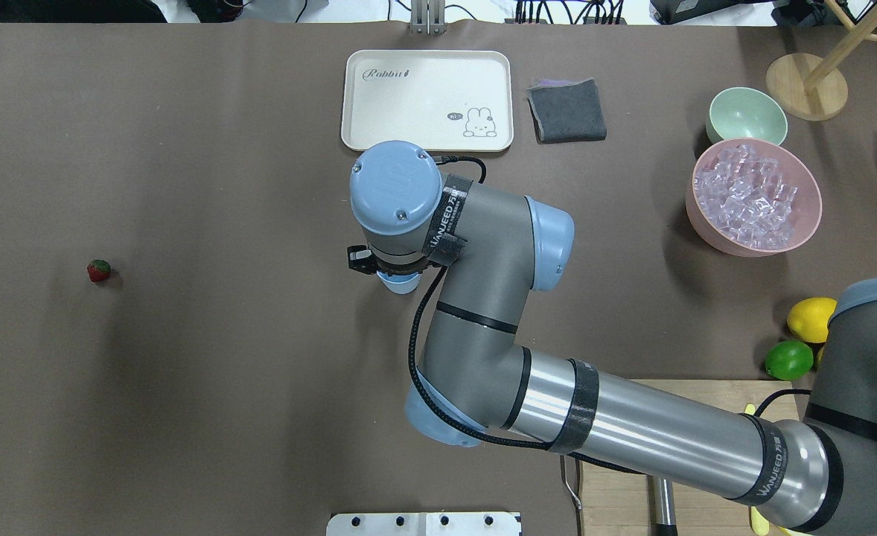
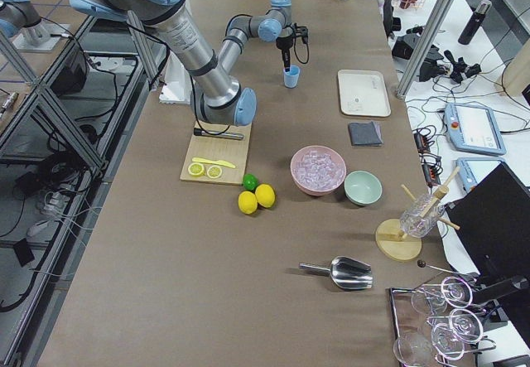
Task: Put ice and strawberries in cup
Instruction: 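Lower the ice cube into the blue cup and open the right gripper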
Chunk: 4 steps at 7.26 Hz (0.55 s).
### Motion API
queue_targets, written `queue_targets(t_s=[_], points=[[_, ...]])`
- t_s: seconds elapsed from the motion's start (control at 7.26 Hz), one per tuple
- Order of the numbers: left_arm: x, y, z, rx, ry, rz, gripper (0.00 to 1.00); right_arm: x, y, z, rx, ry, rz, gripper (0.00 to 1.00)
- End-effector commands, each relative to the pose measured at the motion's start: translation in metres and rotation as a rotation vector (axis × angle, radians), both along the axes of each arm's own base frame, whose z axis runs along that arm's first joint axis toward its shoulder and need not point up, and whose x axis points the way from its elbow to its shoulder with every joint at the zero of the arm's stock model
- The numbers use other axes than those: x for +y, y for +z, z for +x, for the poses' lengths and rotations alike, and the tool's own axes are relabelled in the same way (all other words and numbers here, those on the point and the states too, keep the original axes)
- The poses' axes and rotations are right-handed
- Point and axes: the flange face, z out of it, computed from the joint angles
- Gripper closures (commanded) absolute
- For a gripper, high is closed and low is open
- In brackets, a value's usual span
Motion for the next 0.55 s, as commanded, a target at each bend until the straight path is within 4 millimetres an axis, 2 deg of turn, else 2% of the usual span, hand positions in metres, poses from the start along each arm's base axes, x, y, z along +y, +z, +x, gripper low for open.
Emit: queue_targets(t_s=[0.0, 0.14, 0.28, 0.41], points=[[0.000, 0.001, 0.000, 0.000, 0.000, -0.002, 0.03, -0.011, -0.003, 0.003, -0.047, 0.013, 0.017, 0.28], [0.000, 0.000, 0.000, 0.000, 0.000, 0.000, 0.03, -0.024, -0.004, 0.014, -0.046, 0.020, 0.026, 0.28], [0.003, 0.003, 0.000, -0.001, 0.000, -0.006, 0.03, -0.047, -0.003, 0.039, -0.064, 0.014, -0.001, 0.31], [0.004, 0.004, -0.001, -0.001, 0.000, -0.008, 0.03, -0.072, 0.004, 0.082, -0.072, -0.028, -0.018, 0.32]])
